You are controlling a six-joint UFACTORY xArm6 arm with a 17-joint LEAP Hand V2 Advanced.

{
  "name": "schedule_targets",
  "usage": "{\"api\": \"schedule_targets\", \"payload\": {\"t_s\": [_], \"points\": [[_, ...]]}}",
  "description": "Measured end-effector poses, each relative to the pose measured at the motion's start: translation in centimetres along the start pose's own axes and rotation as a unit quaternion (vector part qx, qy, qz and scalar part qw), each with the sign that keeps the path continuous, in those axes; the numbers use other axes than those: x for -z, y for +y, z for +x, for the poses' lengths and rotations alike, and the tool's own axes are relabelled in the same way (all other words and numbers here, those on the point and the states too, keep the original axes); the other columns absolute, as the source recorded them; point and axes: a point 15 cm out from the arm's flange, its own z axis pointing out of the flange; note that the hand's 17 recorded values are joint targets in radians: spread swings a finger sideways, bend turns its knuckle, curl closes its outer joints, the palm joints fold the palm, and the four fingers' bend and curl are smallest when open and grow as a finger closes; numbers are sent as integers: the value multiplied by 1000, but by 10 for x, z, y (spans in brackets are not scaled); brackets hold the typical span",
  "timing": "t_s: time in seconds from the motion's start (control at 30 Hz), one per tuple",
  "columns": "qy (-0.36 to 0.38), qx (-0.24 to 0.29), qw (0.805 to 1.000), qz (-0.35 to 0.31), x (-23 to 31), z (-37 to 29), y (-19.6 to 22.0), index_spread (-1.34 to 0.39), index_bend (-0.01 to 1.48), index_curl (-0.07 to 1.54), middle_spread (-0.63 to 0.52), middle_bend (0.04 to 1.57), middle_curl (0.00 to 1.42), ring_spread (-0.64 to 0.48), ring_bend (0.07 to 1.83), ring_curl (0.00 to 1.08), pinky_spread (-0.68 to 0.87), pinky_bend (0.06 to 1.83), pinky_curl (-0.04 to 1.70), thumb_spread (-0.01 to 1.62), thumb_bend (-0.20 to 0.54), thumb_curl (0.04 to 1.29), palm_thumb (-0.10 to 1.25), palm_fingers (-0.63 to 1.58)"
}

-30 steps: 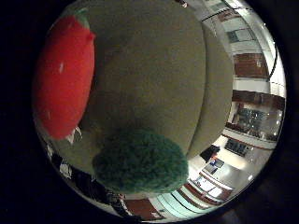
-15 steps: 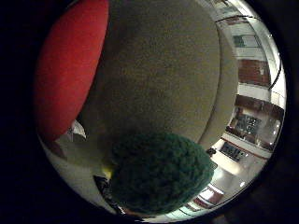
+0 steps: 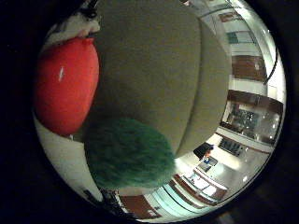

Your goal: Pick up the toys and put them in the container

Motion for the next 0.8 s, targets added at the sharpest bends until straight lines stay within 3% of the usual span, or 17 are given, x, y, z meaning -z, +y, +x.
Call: {"api": "schedule_targets", "payload": {"t_s": [0.13, 0.4, 0.8], "points": [[20, 0, 999, 31, 63, 15, -16, -237, 1147, 809, -131, 1337, 728, -222, 1364, 698, -173, 1531, 564, 1062, -12, 559, 1066, 1138], [27, -2, 999, 41, 172, 6, 1, -220, 1173, 799, -123, 1361, 705, -226, 1349, 738, -168, 1505, 628, 1061, -12, 617, 1060, 1138], [1, 50, 997, 63, 264, -124, 22, -215, 1180, 783, -121, 1371, 684, -226, 1335, 765, -176, 1464, 701, 1062, -11, 663, 1063, 1142]]}}
